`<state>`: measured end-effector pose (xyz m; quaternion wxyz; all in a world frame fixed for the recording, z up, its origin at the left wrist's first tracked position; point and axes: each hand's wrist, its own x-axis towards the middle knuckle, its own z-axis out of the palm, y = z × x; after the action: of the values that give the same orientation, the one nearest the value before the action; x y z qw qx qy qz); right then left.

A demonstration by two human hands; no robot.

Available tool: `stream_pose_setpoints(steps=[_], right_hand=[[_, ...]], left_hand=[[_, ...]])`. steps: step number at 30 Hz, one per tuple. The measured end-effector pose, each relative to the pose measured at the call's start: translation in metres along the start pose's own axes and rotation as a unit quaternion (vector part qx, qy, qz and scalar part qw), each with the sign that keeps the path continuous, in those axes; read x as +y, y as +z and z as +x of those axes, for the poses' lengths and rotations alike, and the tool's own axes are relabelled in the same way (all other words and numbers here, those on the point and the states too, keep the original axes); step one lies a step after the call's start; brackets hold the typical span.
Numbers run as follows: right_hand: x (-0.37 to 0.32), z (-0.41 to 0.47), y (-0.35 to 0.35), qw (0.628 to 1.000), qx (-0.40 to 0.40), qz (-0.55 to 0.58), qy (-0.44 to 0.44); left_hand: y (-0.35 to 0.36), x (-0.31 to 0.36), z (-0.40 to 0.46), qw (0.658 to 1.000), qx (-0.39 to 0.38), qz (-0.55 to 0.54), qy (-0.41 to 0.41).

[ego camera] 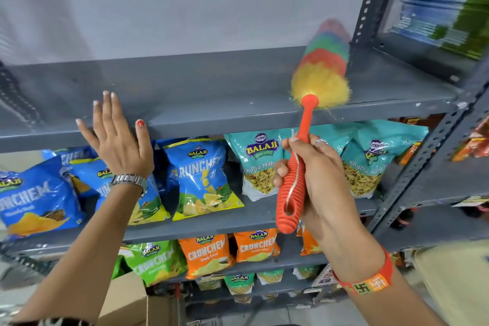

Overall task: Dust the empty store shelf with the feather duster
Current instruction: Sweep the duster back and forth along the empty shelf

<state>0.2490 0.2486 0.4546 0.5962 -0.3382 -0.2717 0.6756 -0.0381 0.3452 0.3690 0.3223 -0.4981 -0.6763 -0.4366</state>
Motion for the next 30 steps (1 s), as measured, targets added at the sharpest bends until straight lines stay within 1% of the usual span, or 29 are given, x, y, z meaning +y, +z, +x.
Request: stream_pose_setpoints(steps=[5,8,11,15,18,25,28,30], right_hand=[[0.005,-0.021,0.017,0.997,-0.038,0.014,0.069],[0.013,-0.034,0.025,0.988,-0.087,0.012,0.127],[0.024,-0.038,0.035,0.973,-0.142,0.005,0.182],[0.037,-0.030,0.053,0.952,-0.205,-0.029,0.225],[0.050,-0.016,0.067,0.939,-0.237,-0.079,0.235],[0.074,0.018,0.108,0.915,-0.292,-0.148,0.236],[0.082,0.037,0.131,0.903,-0.312,-0.199,0.218],[0.088,0.058,0.146,0.886,-0.326,-0.276,0.178]], left_hand=[[-0.004,0.001,0.001,1.000,-0.007,-0.002,0.003],[-0.007,-0.001,0.000,1.000,-0.015,0.001,-0.007],[-0.013,-0.007,0.000,0.999,-0.006,0.007,-0.032],[-0.025,-0.023,0.001,0.999,-0.007,0.018,-0.035],[-0.033,-0.037,-0.002,0.999,-0.009,0.036,-0.034],[-0.052,-0.059,-0.009,0.995,-0.015,0.062,-0.071],[-0.056,-0.064,-0.008,0.994,-0.015,0.072,-0.081],[-0.058,-0.065,-0.006,0.993,-0.020,0.077,-0.087]])
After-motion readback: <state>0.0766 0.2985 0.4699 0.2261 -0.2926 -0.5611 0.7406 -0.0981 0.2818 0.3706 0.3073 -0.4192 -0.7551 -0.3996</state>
